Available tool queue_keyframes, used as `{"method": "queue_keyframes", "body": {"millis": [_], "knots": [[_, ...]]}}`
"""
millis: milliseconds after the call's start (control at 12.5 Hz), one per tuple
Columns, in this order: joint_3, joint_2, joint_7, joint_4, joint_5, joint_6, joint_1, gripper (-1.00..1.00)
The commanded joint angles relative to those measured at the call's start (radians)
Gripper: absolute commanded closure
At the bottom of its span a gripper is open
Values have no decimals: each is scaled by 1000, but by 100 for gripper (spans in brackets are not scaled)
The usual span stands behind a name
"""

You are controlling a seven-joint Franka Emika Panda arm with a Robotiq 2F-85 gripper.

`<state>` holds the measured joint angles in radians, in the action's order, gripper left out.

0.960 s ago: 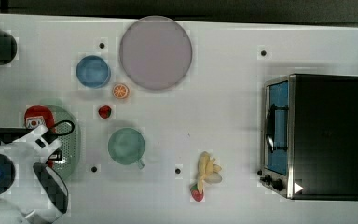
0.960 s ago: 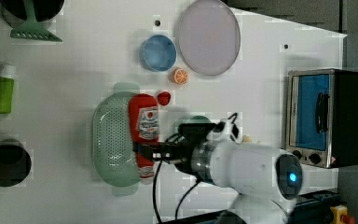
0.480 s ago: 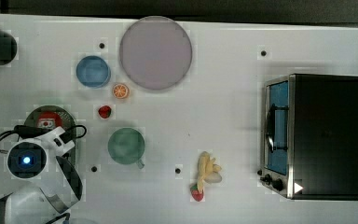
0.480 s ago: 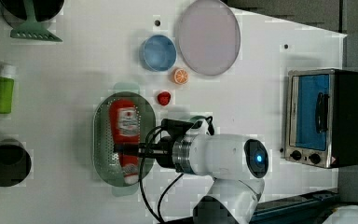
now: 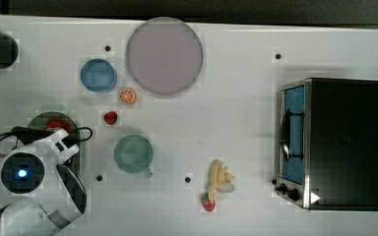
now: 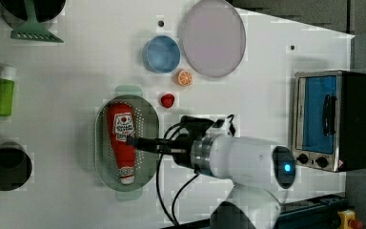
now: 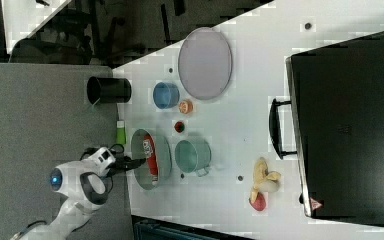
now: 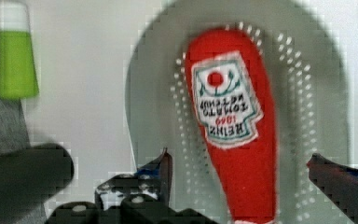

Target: Pick Ketchup from the table and place it in strainer.

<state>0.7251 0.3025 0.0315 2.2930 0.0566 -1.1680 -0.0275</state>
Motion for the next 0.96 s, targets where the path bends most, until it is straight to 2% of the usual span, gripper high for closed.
{"method": "queue_keyframes", "body": {"millis": [80, 320, 480, 960], "knots": [[-36, -135, -65, -29, 1, 92, -110, -100], [-115, -275, -64, -50, 1, 269, -200, -100], [-192, -363, -64, -89, 1, 404, -233, -100], [-437, -522, -54, -292, 54, 919, -242, -100]]}}
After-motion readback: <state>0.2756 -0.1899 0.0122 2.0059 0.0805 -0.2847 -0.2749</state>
